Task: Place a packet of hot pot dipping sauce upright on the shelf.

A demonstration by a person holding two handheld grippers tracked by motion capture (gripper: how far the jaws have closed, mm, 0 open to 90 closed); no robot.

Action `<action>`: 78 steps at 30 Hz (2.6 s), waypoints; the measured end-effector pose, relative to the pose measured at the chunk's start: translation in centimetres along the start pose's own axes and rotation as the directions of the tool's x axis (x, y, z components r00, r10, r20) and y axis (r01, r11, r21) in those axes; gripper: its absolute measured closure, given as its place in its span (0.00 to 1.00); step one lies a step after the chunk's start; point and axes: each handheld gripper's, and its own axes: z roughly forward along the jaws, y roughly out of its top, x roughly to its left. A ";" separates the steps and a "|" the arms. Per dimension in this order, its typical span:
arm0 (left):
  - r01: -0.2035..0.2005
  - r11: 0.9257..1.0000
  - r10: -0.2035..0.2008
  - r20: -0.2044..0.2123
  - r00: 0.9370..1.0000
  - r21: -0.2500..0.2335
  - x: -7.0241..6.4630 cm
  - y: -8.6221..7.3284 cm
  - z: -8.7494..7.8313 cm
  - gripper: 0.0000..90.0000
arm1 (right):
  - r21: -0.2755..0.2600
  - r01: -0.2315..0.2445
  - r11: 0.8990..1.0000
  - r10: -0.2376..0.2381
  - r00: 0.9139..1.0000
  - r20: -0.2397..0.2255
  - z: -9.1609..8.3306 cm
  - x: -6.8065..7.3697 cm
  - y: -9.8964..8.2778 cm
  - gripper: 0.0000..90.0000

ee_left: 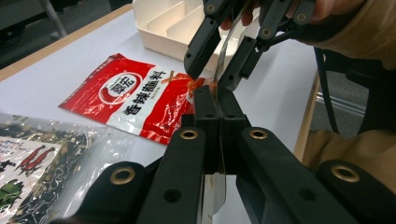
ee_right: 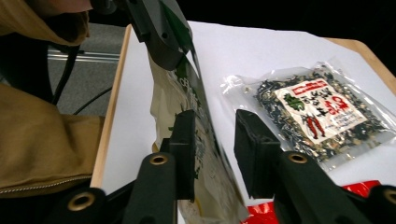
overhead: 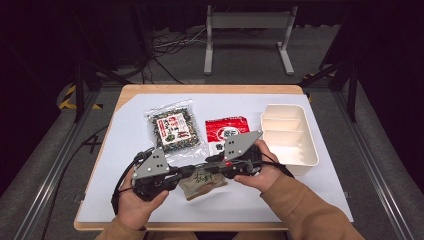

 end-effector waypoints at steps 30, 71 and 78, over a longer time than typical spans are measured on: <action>0.025 0.998 -0.024 0.004 1.000 -0.055 0.9 -0.8 0.1 0.64 | 0.080 0.008 0.997 -0.002 0.997 -0.073 0.3 -0.5 0.4 1.00; 0.141 0.990 -0.139 -0.164 0.977 0.000 4.6 -5.4 -1.2 0.41 | 0.087 -0.010 0.996 -0.006 0.983 0.184 -11.6 -10.1 -1.4 1.00; 0.178 0.984 -0.175 -0.193 0.966 0.001 4.7 -6.4 -1.8 0.41 | 0.086 -0.021 0.996 0.002 0.976 0.216 -13.7 -12.1 -2.3 1.00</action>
